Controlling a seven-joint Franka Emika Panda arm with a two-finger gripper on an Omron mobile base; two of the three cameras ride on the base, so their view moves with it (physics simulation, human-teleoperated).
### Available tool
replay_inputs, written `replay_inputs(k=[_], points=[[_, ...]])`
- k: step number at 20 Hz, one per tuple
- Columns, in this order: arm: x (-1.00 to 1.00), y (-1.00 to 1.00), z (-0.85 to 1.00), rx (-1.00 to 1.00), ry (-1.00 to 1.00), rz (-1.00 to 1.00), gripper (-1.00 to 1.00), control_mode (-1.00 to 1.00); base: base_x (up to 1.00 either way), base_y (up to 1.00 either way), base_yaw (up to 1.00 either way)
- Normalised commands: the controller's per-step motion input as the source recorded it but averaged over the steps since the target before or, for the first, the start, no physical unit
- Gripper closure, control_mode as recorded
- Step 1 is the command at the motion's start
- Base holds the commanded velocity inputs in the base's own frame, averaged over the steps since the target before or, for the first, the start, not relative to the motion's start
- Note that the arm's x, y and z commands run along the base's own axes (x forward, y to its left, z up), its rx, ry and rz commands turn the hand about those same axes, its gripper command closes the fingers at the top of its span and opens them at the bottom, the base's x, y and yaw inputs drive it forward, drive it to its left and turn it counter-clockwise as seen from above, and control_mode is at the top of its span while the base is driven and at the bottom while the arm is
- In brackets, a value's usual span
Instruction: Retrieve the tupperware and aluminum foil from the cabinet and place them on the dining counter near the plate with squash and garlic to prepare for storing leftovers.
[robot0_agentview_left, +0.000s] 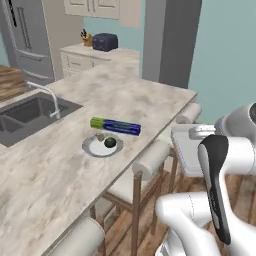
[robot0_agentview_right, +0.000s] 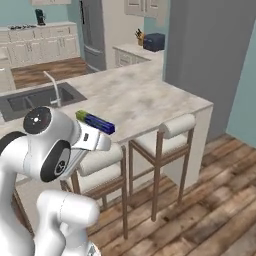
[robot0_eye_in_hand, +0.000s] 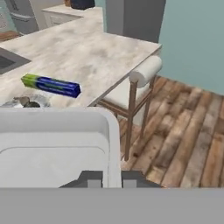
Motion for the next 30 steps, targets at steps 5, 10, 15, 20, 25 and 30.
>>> replay_inputs(k=[5,10,15,20,25,30], points=[[0.0,0.0,0.0,0.0,0.0,0.0,1.0,1.0,1.0,-0.09,0.6],[0.0,0.0,0.0,0.0,0.0,0.0,1.0,1.0,0.95,0.0,0.61],[0.0,0.0,0.0,0.0,0.0,0.0,1.0,1.0,0.79,0.0,0.64],[0.0,0.0,0.0,0.0,0.0,0.0,1.0,1.0,0.73,0.0,0.68],[0.0,0.0,0.0,0.0,0.0,0.0,1.0,1.0,0.7,0.0,0.68],[0.28,0.17,-0.11,-0.01,0.06,0.15,1.0,-1.0,0.43,0.1,0.36]])
